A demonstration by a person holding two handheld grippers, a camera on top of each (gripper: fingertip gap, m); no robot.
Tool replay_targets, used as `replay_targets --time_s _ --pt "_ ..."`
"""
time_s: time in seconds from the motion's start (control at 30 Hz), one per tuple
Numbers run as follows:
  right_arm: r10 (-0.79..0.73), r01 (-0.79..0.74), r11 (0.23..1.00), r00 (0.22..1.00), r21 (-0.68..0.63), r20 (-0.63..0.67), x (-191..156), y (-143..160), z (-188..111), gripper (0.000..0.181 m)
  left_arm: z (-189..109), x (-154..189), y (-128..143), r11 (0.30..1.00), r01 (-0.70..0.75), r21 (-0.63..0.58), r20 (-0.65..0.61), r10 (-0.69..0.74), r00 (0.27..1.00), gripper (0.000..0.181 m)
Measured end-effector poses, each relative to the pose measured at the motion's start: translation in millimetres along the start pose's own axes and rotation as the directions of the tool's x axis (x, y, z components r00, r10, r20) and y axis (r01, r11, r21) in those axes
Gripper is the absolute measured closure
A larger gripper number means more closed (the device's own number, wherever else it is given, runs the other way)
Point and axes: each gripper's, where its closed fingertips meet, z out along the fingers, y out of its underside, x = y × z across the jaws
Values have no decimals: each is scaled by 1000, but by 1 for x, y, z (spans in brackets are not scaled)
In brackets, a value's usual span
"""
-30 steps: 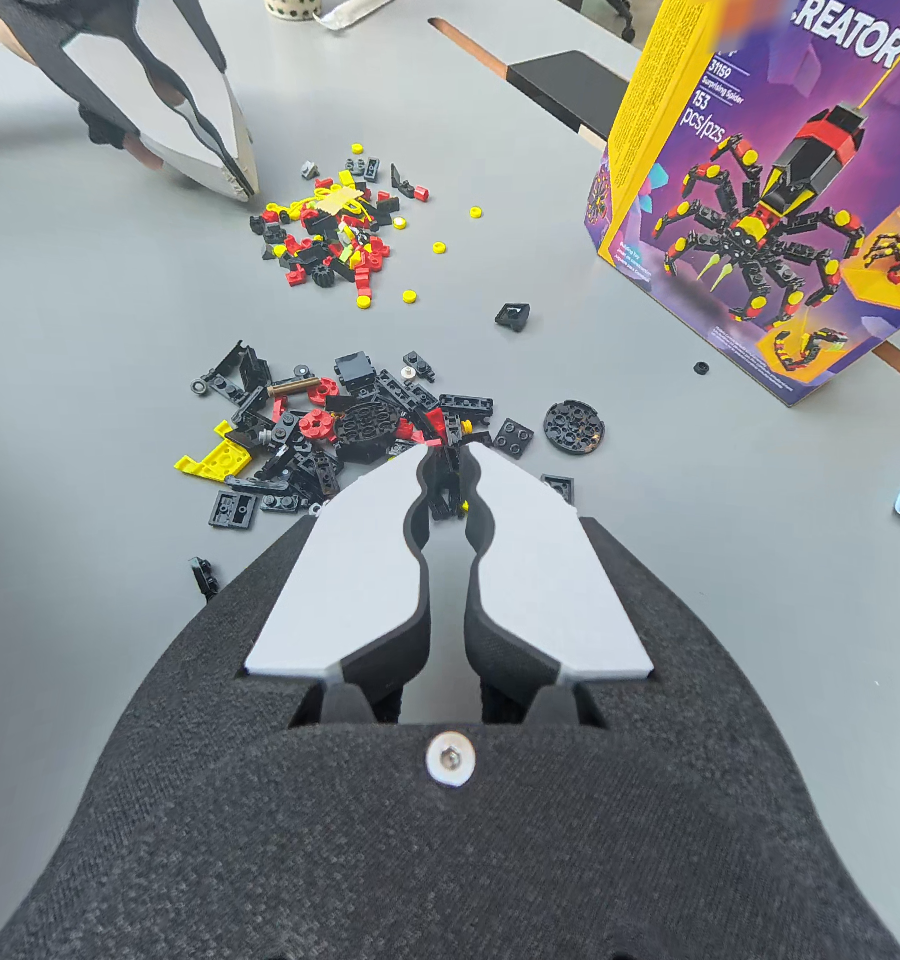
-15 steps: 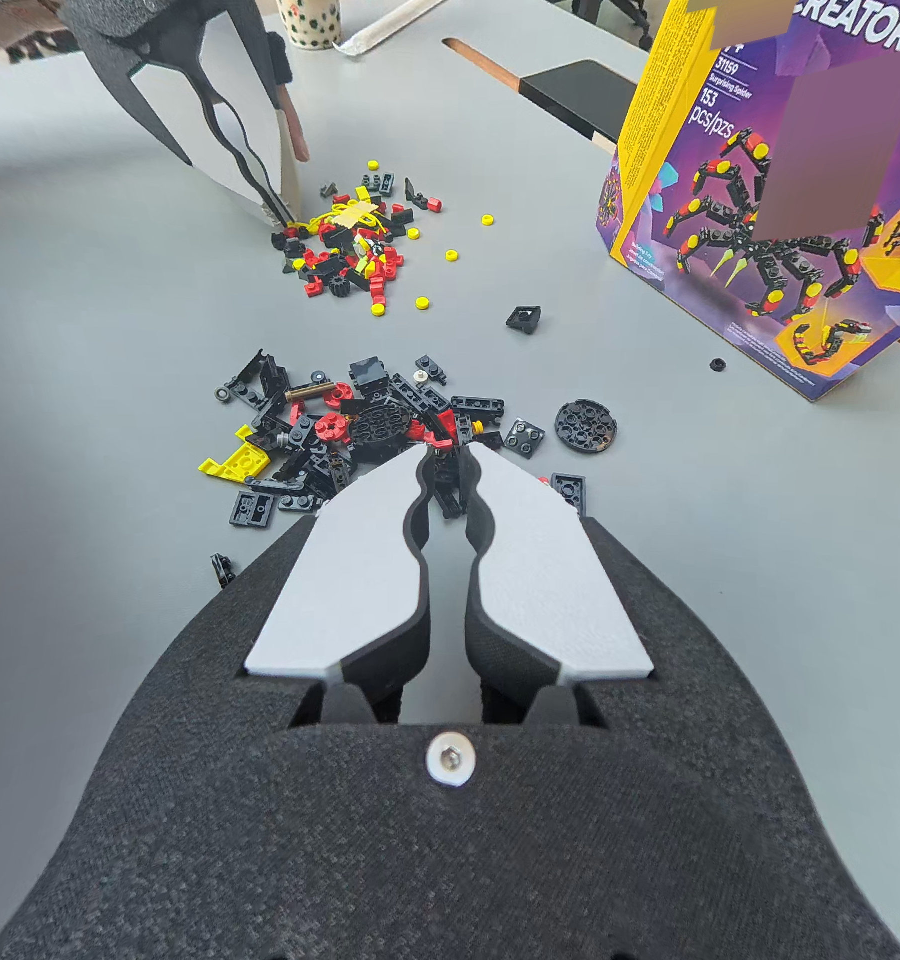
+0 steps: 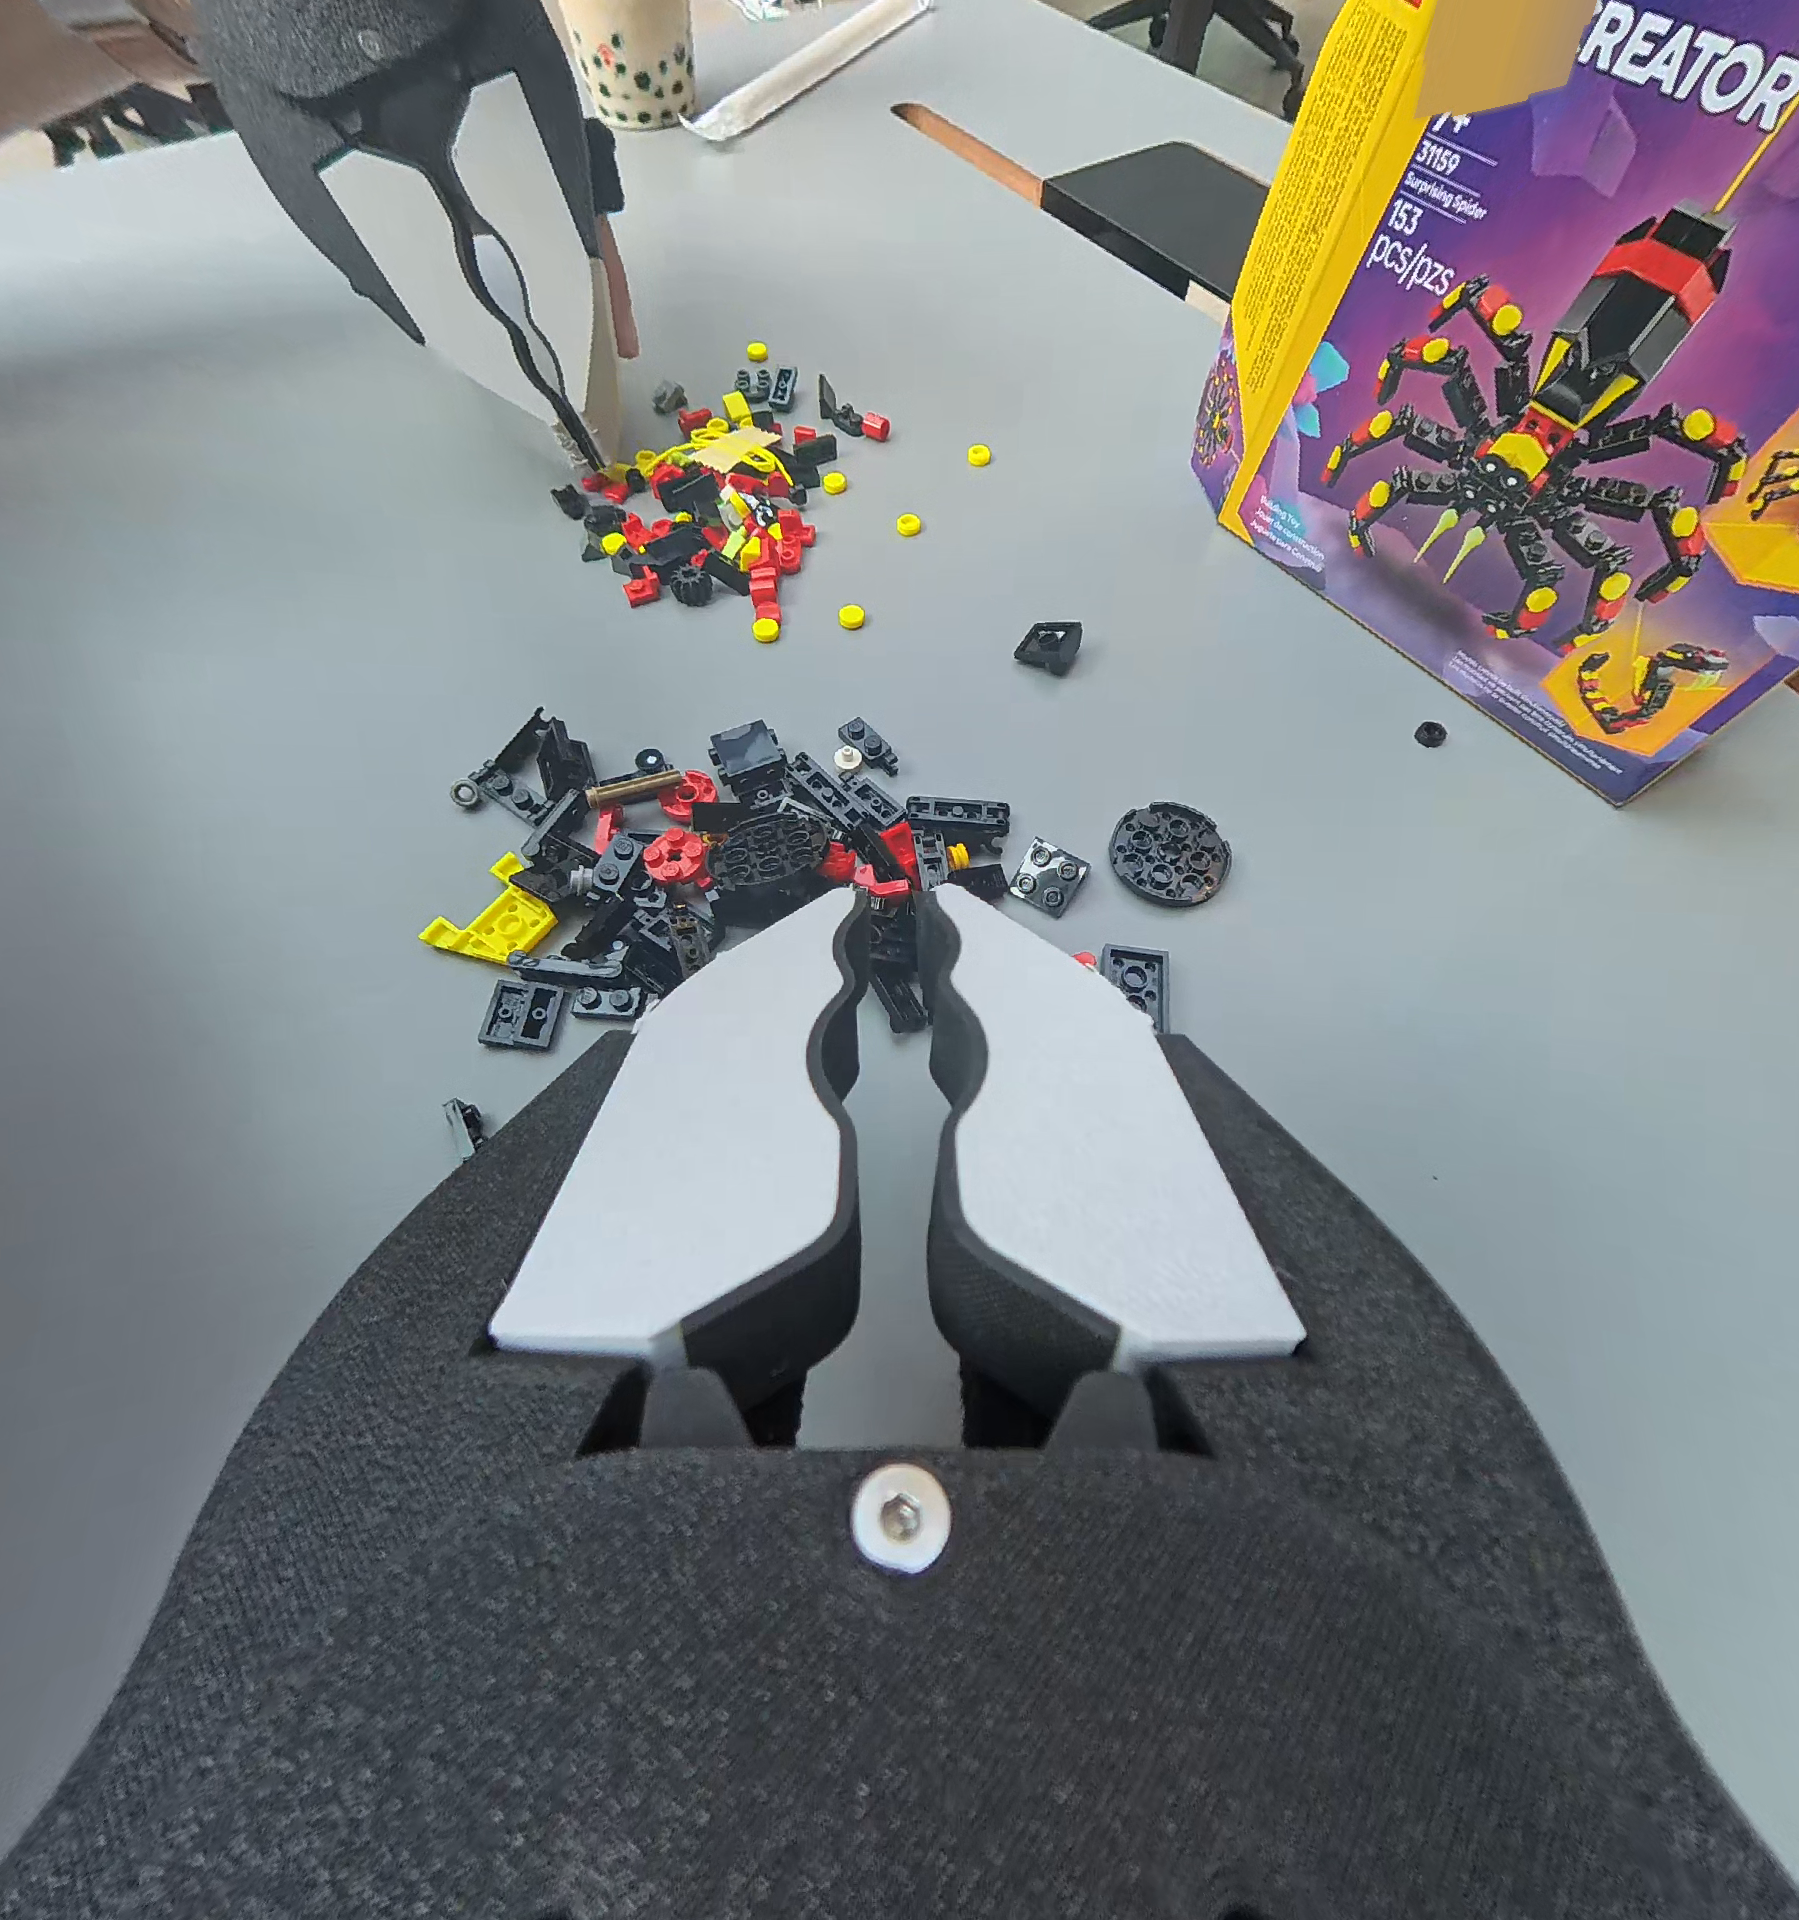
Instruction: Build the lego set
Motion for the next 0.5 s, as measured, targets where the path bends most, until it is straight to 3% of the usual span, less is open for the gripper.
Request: replay_targets --time_s 0.13,0.5 --pt "2 -2 1000 1000 -4 7 -1 1 0 173 3 1 4 999 1 -47 4 -1 1000 170" --pt "-7 7 1000 1000 -6 -3 0 1 -2 174 7 -1 2 995 97 -28 -11 -97 995 175"
